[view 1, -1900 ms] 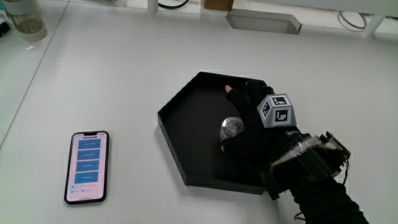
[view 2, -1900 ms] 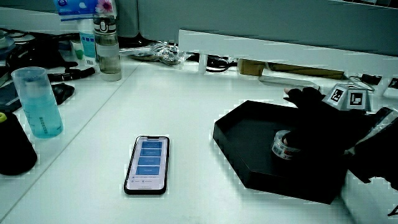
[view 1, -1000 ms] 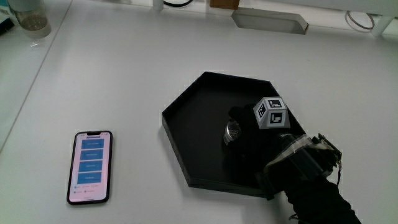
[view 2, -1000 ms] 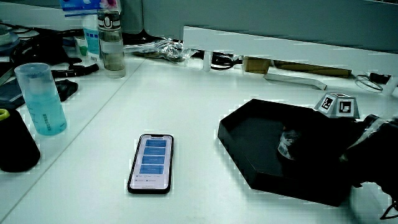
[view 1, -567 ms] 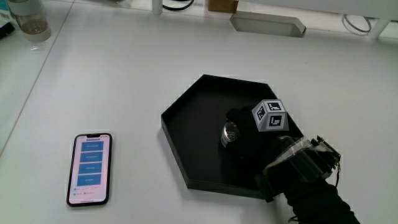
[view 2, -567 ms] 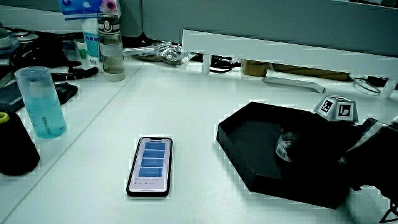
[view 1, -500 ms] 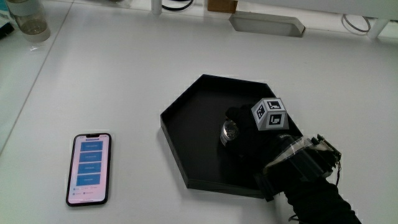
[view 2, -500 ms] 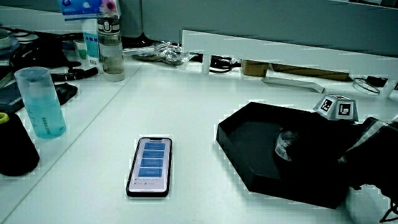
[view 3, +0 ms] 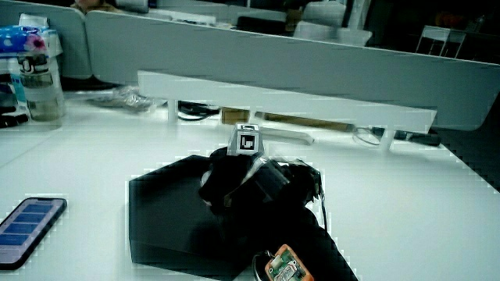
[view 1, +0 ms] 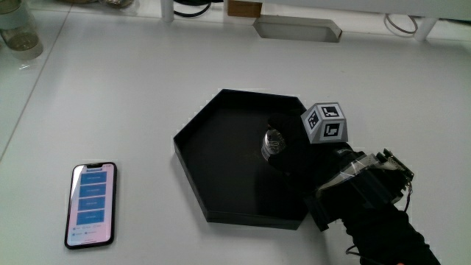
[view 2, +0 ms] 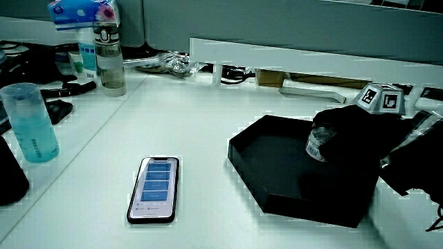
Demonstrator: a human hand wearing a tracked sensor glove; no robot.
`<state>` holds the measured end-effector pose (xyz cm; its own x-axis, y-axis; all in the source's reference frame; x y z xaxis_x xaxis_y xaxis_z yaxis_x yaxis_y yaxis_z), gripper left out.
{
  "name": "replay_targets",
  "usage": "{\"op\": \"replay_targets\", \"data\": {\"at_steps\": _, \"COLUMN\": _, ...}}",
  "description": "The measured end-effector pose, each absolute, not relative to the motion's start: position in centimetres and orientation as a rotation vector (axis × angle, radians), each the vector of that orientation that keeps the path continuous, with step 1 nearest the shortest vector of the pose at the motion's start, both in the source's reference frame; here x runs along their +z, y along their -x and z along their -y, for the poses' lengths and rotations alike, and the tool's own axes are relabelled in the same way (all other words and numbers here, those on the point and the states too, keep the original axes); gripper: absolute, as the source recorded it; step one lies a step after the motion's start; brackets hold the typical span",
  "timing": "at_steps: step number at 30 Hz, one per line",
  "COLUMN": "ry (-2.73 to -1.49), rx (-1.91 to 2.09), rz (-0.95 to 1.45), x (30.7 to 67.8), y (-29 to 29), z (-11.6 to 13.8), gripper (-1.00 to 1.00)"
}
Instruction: Pick paper clip from plate
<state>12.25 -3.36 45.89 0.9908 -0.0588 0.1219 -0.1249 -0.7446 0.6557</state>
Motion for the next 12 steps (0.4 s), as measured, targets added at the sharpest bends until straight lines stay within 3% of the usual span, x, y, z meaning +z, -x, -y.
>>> {"op": "replay_targets", "data": {"at_steps": 12, "ry": -2.398, "rx": 0.113, "rz": 0.008, "x": 46.4, "y": -17.1, "z": 4.1, "gripper": 1.00}}
